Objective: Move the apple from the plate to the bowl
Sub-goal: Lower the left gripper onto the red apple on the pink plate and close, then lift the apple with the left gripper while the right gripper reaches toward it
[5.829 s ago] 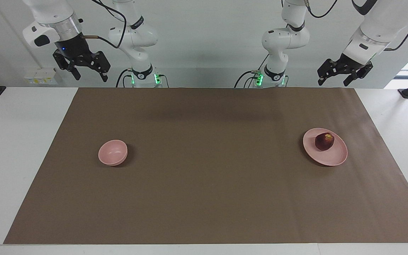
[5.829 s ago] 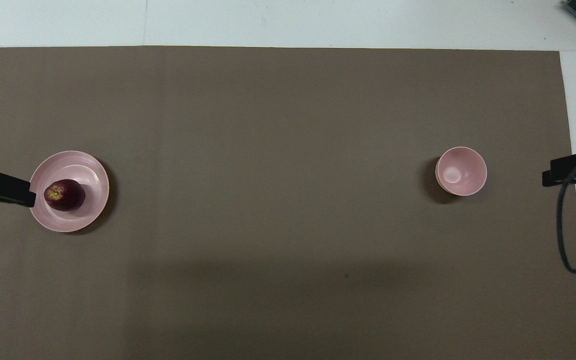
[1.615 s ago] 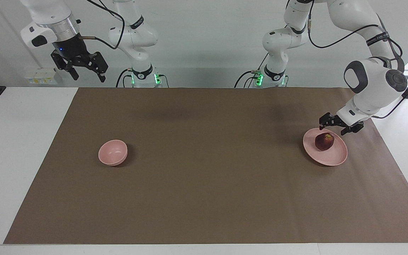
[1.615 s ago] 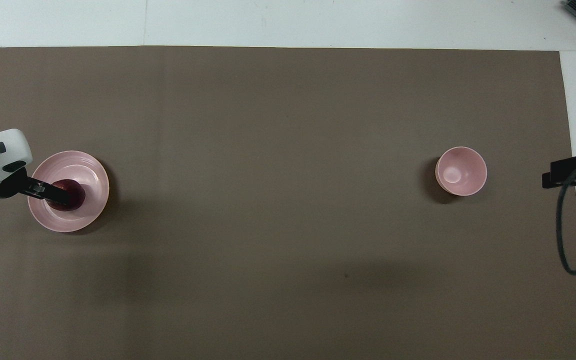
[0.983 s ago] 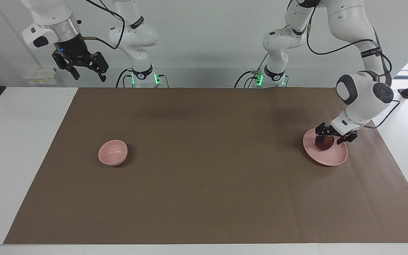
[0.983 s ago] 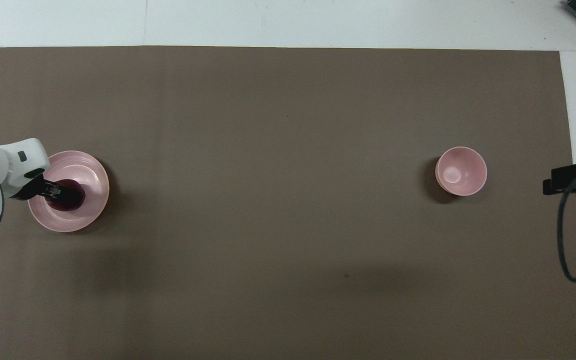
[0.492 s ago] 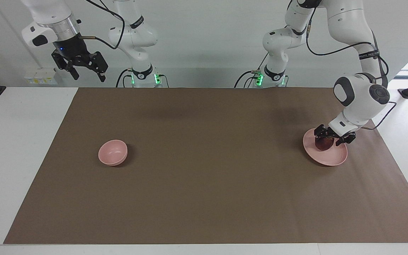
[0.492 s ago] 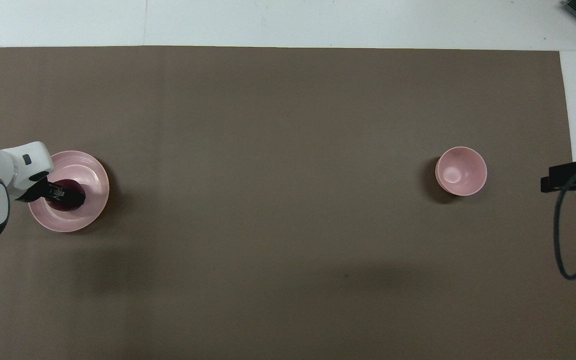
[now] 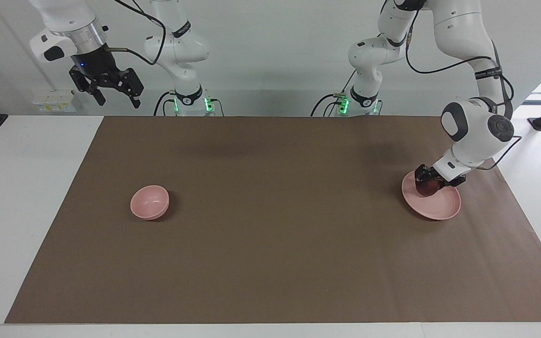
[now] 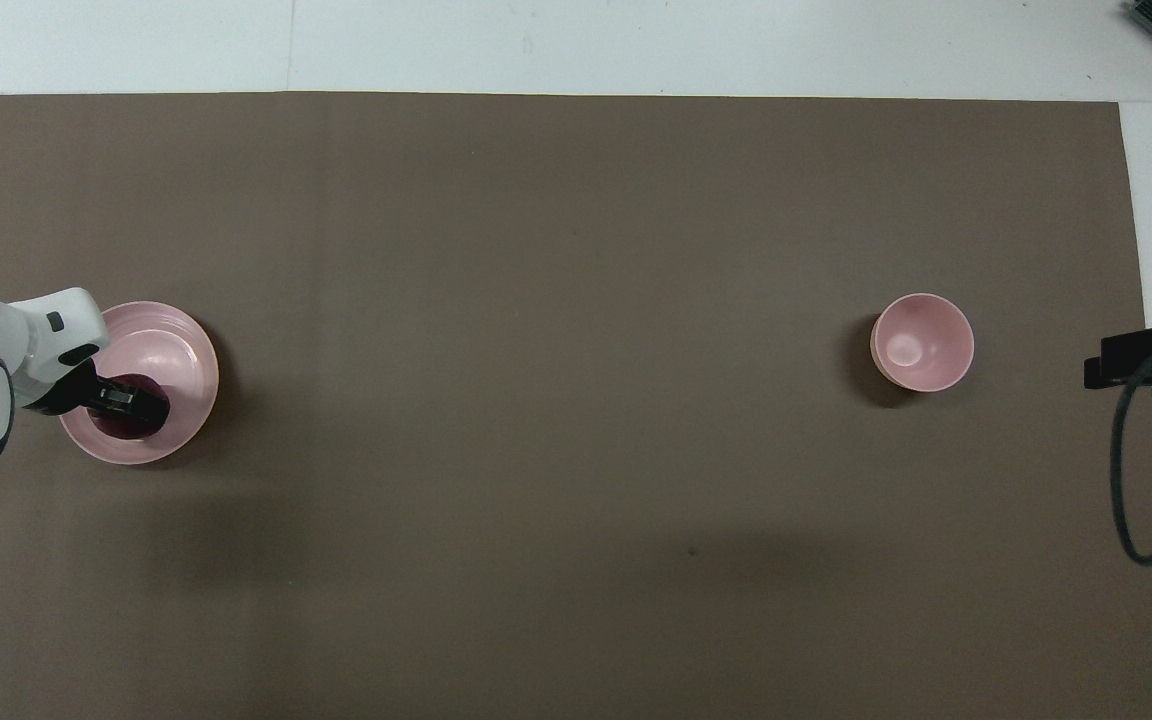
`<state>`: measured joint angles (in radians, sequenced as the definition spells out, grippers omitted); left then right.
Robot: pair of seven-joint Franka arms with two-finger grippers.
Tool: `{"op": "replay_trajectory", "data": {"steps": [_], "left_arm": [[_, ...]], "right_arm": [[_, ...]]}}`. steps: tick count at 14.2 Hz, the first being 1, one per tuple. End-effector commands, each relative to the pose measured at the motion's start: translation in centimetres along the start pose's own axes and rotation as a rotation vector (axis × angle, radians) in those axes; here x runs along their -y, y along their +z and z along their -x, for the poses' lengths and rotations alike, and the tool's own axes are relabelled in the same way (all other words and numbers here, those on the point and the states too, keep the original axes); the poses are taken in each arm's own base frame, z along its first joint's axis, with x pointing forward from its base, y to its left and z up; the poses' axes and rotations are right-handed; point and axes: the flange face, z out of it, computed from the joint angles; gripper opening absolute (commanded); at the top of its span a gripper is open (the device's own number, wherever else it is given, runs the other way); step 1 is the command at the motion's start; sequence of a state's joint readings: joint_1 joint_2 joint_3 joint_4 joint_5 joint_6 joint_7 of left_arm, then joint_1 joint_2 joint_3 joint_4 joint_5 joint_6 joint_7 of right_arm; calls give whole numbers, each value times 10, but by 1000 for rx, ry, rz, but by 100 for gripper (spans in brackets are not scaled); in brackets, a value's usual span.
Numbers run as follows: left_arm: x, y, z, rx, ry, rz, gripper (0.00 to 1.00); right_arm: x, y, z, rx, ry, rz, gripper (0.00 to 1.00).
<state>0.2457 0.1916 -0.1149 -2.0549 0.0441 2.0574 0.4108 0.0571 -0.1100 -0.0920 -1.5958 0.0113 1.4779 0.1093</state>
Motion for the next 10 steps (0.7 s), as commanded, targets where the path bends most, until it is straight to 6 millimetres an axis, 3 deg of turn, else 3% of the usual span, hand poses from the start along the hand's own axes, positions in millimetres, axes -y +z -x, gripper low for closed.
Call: {"op": "replay_trajectory", "data": {"steps": [1, 5, 8, 10], "left_arm": [[9, -33, -9, 71, 12, -52, 0], [-4, -51, -21, 123, -72, -32, 0], [-44, -65, -44, 194, -71, -34, 0], [-66, -69, -51, 234, -59, -37, 0]], "right_arm": [[-5, 1, 6, -15, -16, 7, 100], [-4, 6, 15, 46, -47, -10, 100], [-6, 23, 41, 95, -188, -71, 100], [-18, 42, 43, 133, -181, -184, 100]]}}
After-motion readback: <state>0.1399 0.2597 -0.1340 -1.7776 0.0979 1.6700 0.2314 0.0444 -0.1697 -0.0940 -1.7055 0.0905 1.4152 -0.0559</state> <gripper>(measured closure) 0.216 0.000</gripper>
